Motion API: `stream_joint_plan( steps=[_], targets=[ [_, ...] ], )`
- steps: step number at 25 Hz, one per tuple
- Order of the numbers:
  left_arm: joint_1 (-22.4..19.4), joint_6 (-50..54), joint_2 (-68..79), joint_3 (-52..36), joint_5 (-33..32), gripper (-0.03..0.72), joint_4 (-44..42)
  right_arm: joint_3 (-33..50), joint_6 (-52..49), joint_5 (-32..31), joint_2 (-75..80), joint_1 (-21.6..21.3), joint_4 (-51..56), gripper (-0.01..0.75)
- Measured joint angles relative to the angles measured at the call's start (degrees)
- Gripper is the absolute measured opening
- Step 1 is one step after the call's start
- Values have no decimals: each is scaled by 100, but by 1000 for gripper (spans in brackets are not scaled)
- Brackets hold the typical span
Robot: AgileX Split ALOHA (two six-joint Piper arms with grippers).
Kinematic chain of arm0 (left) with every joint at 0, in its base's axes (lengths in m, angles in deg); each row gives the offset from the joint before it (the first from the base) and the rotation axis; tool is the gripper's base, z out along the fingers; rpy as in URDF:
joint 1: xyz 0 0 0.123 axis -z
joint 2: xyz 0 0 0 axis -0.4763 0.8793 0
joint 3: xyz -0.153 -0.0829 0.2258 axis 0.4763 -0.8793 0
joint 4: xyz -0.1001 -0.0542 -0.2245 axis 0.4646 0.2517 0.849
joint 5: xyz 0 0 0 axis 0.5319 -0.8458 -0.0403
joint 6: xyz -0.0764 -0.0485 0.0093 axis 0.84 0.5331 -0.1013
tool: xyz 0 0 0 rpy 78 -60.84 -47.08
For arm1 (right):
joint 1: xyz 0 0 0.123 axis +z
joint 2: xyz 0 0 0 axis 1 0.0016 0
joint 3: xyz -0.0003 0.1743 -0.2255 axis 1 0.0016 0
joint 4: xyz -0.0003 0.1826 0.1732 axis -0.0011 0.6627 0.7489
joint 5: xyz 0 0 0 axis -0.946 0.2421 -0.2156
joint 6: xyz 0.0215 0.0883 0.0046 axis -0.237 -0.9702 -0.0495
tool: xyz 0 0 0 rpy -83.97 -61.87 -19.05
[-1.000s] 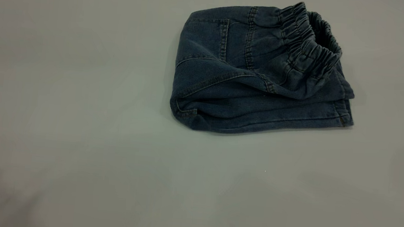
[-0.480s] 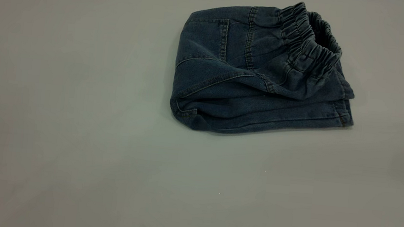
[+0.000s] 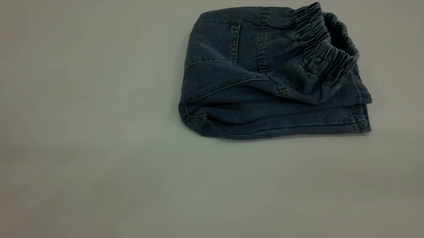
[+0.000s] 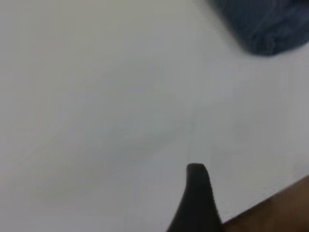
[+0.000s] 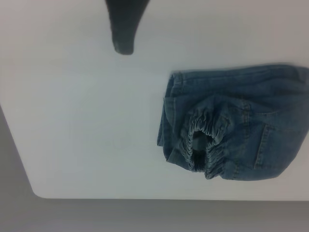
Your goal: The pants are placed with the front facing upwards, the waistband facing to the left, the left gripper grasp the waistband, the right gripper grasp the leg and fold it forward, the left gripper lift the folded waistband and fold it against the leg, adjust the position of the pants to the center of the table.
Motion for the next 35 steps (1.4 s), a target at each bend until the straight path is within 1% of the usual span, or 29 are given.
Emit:
stream_joint_plan(
  steps=[3,7,13,17,20,35],
  targets=[
    [0,-18,-278,-279,-23,509,279,0,0,-6,0,0,-5,518],
    [0,-247,-553,-327,200,509,508,0,0,-17,0,0,-10,518],
    [0,-366,-793,-487,297,509,954,0,0,-17,0,0,-10,518],
    [0,-415,-793,-546,413,509,930,0,0,-23,0,0,-10,518],
    [0,-462,-793,-546,379,509,819,0,0,-28,0,0,-10,518],
    [0,-462,-793,-542,369,509,825,0,0,-23,0,0,-10,518]
  ],
)
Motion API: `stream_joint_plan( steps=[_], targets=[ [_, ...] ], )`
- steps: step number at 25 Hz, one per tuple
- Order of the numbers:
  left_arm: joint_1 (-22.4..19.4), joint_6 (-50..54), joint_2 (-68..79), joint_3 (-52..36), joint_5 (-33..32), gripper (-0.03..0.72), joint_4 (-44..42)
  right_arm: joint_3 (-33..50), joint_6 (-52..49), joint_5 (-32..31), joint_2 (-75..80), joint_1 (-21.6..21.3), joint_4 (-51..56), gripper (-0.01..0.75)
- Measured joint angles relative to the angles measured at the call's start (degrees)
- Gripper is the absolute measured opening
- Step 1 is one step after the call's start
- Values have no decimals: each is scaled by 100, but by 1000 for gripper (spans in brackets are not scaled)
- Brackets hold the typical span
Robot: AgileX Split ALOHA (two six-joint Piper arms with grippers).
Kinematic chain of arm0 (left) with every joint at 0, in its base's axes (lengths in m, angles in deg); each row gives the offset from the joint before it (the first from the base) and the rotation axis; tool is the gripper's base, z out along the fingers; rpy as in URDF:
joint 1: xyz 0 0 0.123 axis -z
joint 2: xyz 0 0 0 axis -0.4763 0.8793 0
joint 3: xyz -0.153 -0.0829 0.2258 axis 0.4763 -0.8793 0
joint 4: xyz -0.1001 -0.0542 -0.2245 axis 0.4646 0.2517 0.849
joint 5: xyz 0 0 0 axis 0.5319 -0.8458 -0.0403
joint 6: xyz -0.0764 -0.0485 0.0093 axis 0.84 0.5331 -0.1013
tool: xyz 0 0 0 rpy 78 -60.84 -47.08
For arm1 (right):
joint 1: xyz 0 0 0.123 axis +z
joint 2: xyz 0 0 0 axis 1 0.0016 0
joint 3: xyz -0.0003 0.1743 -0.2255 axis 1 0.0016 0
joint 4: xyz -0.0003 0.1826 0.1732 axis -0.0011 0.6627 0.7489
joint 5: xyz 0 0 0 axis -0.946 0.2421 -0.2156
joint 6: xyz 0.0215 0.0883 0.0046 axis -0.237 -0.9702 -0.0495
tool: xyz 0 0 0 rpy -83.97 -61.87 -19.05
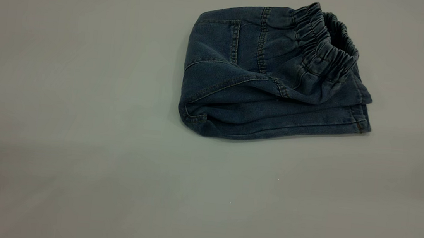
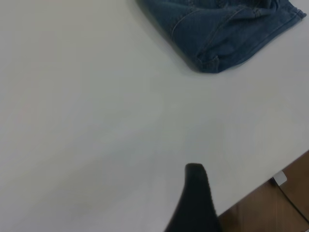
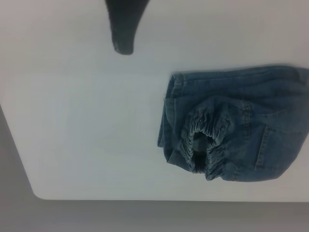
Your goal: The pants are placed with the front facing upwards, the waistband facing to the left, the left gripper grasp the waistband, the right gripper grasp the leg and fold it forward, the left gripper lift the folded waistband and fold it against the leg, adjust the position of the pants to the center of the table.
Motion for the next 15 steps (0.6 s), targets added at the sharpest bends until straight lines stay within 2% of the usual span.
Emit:
stream_joint_plan(
  steps=[3,6,9,15],
  targets=[
    [-60,0,0,0,-1,509,0,0,6,0,0,0,0,518],
    [-438,-7,0,0,-6,509,6,0,6,0,0,0,0,518],
    [-1055,-11,0,0,-6,509,14,0,6,0,0,103,5,518],
    [-2523,-13,-30,0,-6,509,14,0,6,0,0,630,7,518]
  ],
)
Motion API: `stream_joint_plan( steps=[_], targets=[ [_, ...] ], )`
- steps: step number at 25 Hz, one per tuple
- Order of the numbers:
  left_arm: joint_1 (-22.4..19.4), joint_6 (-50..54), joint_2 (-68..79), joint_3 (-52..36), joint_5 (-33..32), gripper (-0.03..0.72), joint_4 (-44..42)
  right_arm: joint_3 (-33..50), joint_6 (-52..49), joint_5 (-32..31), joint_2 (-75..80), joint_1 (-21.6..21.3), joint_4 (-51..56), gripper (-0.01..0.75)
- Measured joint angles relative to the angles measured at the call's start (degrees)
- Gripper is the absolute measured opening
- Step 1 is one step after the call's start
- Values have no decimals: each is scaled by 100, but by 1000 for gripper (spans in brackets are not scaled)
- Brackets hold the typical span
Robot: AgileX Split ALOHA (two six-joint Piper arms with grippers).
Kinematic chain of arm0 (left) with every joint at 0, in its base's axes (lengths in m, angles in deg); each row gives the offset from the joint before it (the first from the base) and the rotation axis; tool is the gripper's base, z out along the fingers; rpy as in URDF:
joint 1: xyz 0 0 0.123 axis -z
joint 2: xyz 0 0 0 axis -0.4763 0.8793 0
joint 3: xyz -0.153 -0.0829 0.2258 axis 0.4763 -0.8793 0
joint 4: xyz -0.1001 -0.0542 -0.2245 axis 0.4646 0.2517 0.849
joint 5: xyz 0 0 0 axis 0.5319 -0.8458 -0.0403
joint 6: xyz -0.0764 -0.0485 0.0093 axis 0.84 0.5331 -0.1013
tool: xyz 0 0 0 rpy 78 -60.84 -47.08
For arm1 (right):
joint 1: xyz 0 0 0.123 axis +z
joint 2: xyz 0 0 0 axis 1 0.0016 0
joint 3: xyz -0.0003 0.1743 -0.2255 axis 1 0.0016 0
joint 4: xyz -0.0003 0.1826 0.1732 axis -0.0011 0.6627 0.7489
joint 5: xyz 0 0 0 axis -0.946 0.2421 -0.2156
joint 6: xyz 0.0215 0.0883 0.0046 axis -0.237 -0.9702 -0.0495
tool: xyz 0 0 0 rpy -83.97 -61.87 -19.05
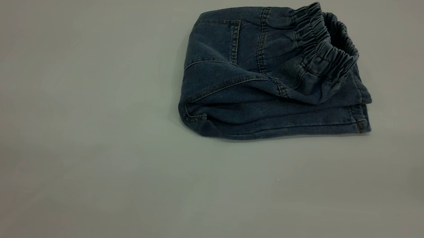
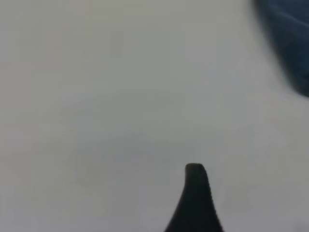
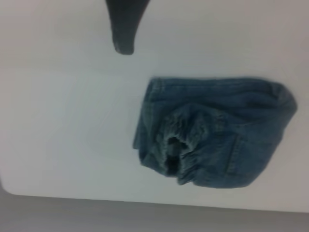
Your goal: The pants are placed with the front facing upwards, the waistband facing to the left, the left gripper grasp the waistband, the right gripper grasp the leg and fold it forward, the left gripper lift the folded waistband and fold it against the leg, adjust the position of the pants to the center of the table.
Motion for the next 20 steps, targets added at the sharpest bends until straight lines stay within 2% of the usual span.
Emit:
stream_joint_plan(
  steps=[3,5,20],
  targets=[
    [-516,-4,-135,0,0,509,0,0,0,0,0,7,0,518],
    [-671,-4,-248,0,-4,509,0,0,0,0,0,-5,0,518],
    [-673,-4,-716,0,-2,509,0,0,0,0,0,-6,6,518]
  ],
)
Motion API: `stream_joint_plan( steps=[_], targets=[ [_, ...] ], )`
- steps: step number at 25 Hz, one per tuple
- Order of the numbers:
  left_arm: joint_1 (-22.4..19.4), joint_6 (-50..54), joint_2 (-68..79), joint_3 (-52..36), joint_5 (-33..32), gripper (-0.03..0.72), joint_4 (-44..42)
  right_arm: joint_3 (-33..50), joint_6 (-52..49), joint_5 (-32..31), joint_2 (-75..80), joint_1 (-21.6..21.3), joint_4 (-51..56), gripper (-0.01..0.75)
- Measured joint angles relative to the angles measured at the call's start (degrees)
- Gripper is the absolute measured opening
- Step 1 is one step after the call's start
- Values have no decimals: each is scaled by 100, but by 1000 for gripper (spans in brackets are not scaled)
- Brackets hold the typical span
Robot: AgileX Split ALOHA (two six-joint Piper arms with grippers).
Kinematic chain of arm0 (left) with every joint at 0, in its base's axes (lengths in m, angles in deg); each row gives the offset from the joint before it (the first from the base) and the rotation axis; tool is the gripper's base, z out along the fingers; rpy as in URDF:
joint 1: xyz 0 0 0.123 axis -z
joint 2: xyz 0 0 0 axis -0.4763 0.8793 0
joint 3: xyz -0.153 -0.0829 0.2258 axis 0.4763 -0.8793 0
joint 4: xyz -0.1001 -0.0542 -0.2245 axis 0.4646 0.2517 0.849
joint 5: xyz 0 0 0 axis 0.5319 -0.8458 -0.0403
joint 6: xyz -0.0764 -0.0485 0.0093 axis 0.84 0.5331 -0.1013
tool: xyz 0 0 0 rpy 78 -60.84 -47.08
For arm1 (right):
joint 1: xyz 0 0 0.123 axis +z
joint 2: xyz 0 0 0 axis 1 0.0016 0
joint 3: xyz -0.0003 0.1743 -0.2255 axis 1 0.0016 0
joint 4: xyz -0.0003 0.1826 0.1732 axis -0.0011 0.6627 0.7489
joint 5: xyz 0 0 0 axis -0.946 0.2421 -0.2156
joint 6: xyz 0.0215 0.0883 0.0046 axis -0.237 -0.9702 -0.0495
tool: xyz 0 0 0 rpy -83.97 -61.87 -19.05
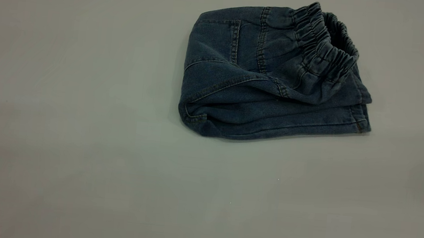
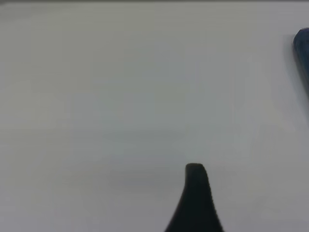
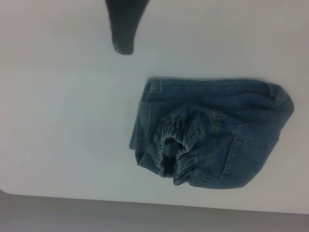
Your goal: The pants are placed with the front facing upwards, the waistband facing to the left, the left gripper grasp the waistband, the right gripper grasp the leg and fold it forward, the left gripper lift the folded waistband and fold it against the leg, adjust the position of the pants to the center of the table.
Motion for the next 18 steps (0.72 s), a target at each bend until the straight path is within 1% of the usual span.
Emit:
stream_joint_plan(
  steps=[18],
  targets=[
    [3,0,-139,0,1,509,12,0,0,0,0,0,3,518]
  ],
)
